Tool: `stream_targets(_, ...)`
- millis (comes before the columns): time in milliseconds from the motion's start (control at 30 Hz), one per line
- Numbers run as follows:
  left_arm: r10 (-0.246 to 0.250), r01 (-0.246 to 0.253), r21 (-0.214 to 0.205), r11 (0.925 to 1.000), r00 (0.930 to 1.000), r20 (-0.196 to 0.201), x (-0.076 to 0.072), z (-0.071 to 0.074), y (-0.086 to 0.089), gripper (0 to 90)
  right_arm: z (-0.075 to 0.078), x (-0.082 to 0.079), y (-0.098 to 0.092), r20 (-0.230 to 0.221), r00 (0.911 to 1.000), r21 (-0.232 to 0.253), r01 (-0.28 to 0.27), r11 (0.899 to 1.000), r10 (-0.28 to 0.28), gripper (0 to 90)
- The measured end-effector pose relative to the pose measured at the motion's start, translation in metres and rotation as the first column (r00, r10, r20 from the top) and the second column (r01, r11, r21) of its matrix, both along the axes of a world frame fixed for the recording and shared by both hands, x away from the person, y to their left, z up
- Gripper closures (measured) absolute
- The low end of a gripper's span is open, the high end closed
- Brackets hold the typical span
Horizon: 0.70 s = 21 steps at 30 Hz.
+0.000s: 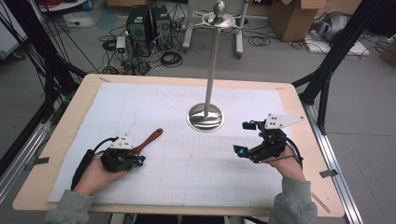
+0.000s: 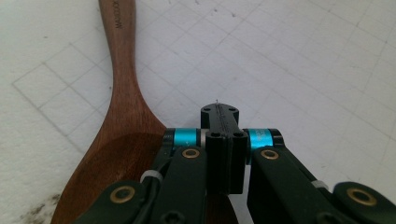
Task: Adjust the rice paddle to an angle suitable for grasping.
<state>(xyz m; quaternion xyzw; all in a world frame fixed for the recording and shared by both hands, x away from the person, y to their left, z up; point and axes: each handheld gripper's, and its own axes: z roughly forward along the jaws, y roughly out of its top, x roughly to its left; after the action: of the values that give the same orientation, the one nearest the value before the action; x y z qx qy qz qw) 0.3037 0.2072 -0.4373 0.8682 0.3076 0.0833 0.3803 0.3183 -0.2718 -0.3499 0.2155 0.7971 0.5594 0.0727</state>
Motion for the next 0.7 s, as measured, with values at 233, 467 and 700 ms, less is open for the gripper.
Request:
stream_targets(233,0.039,-0.039,0.022,0.9990,0.9990,0.021,0.002,0.001,0.008,89.1,0.000,0.000,0.001,-0.002,1.0000,-0.004,-0.004,1.000,0.004,0.4)
stream_targets(467,0.058,-0.058,0.011,0.9982,0.9977,0.035,0.004,-0.001,0.015,89.4,0.000,0.000,0.000,-0.001,1.0000,-0.002,0.001,1.000,-0.001,0.4)
stream_targets(700,0.036,-0.036,0.003,0.9994,0.9985,0.042,0.004,0.004,0.013,89.4,-0.001,-0.001,0.002,0.001,1.0000,-0.012,-0.004,1.000,0.004,0.4)
